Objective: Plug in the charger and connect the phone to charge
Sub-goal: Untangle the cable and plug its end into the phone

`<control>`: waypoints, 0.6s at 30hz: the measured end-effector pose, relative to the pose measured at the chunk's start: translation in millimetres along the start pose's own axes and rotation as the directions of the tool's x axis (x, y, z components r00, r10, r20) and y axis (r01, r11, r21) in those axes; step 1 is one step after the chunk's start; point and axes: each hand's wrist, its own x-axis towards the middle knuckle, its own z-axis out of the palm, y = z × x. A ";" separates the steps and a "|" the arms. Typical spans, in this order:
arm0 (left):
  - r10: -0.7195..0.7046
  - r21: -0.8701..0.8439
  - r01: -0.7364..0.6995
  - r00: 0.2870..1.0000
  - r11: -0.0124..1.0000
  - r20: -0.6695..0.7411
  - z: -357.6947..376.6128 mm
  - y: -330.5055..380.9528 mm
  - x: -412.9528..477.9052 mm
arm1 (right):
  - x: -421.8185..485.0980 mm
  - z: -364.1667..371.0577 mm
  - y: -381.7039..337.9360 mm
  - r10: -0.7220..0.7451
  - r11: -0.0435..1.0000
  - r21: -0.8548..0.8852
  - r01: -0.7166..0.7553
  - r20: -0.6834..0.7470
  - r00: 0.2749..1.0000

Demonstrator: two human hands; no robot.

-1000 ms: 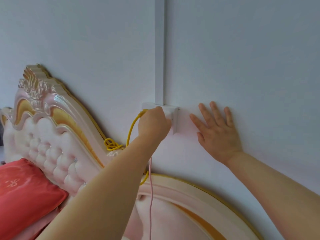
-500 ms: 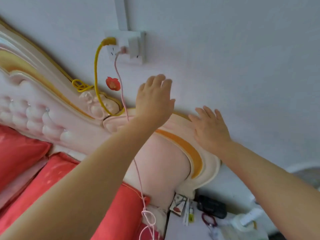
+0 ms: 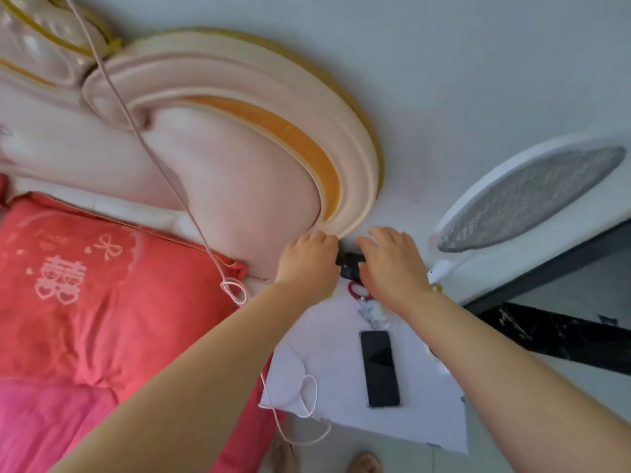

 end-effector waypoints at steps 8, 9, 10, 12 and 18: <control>-0.124 0.069 0.107 0.939 0.992 0.322 134.8 -25.4 -47.5 | -59.5 123.5 10.5 -0.034 0.998 0.062 0.019 0.245 0.969; -0.133 0.068 0.116 0.920 0.991 0.368 150.7 -29.3 -55.2 | -67.5 137.8 8.7 -0.041 0.997 0.067 0.023 0.281 0.959; -0.138 0.067 0.121 0.899 0.990 0.417 166.4 -33.4 -62.9 | -75.3 151.9 6.6 -0.049 0.997 0.068 0.029 0.314 0.948; -0.126 0.085 0.095 0.843 0.992 0.523 197.4 -41.3 -76.3 | -89.6 177.8 2.3 -0.060 0.996 0.081 0.033 0.370 0.927; -0.079 0.158 -0.036 0.746 0.987 0.661 273.3 -54.8 -99.6 | -120.3 231.7 -2.2 -0.062 0.995 0.102 0.013 0.486 0.872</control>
